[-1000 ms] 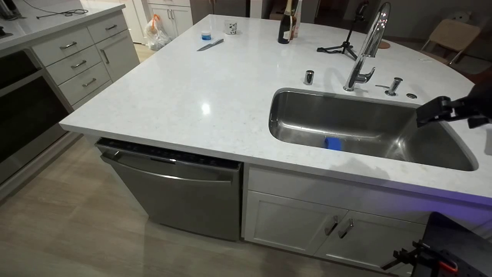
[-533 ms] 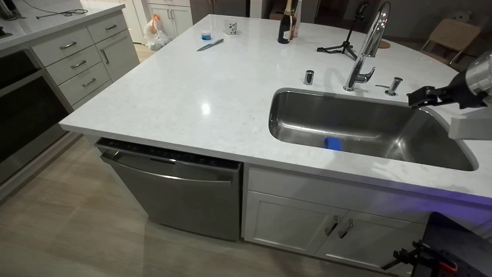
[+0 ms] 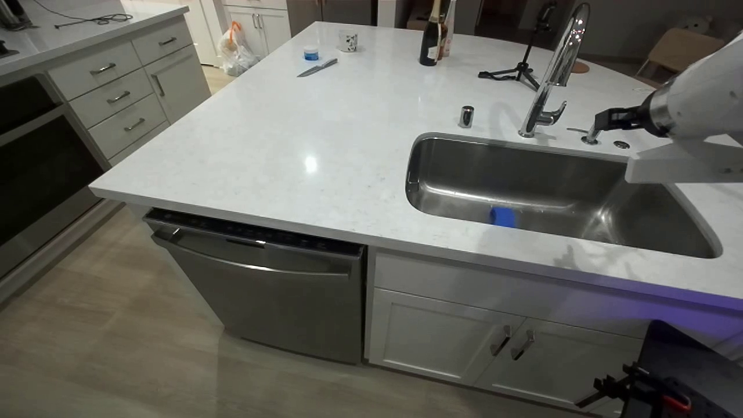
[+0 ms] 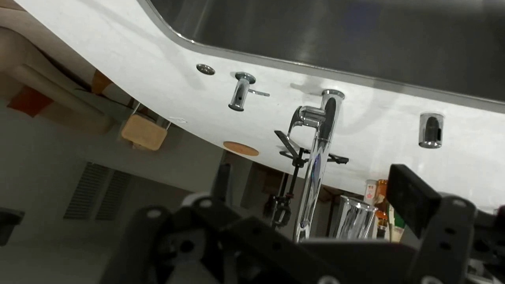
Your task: Pull out the faucet head
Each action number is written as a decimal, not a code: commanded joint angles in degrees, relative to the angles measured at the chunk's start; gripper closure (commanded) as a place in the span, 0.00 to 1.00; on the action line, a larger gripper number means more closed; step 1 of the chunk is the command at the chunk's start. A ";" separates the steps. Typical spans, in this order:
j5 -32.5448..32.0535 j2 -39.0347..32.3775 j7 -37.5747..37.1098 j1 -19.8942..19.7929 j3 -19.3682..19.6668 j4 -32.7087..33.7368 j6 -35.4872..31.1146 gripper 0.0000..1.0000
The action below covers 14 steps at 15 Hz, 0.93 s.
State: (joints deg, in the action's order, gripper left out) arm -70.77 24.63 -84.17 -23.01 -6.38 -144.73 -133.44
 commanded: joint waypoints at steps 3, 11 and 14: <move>-7.84 -11.78 -7.31 7.14 10.09 9.90 -1.79 0.00; -6.44 -24.30 -5.84 10.63 15.40 23.79 -6.41 0.00; -6.34 -27.95 -5.47 11.16 15.37 28.91 -6.28 0.00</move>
State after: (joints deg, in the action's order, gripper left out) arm -77.38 0.66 -90.31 -12.88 8.29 -121.43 -139.11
